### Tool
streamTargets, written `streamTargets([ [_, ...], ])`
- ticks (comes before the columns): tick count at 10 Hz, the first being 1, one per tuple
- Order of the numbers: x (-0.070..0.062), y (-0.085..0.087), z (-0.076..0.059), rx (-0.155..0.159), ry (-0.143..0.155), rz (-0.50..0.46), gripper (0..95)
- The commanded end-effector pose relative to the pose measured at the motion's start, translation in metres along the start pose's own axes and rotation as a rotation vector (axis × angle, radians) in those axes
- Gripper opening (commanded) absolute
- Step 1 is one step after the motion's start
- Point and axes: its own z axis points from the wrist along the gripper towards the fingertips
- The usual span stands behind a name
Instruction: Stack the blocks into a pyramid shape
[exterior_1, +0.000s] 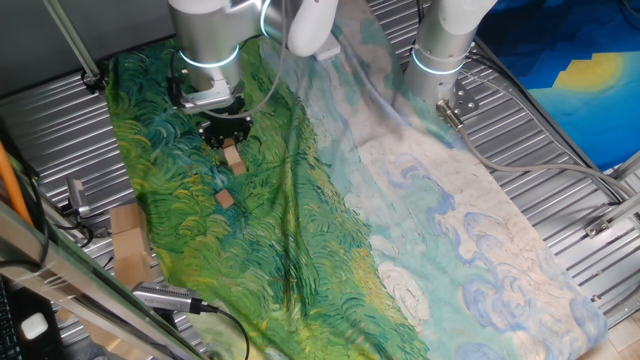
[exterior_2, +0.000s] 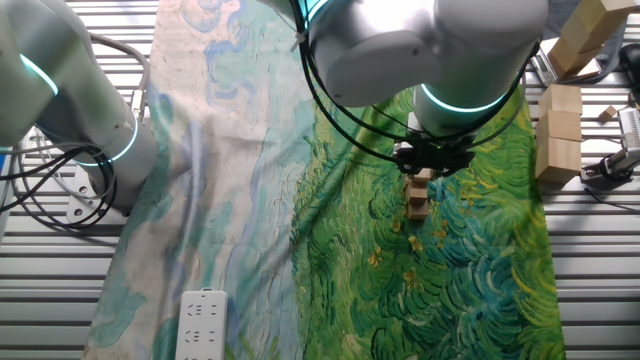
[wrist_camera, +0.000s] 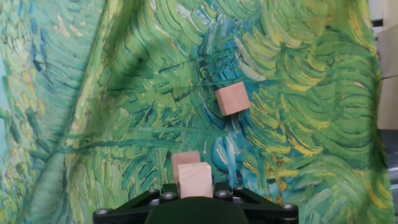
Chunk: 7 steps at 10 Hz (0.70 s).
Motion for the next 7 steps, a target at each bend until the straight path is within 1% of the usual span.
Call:
streamTargets([
  [1, 0.0002, -0.0003, -0.0003, 0.002, -0.001, -0.004, 0.0],
  [7, 0.0013, -0.0003, 0.0030, 0.011, -0.003, -0.015, 0.0],
])
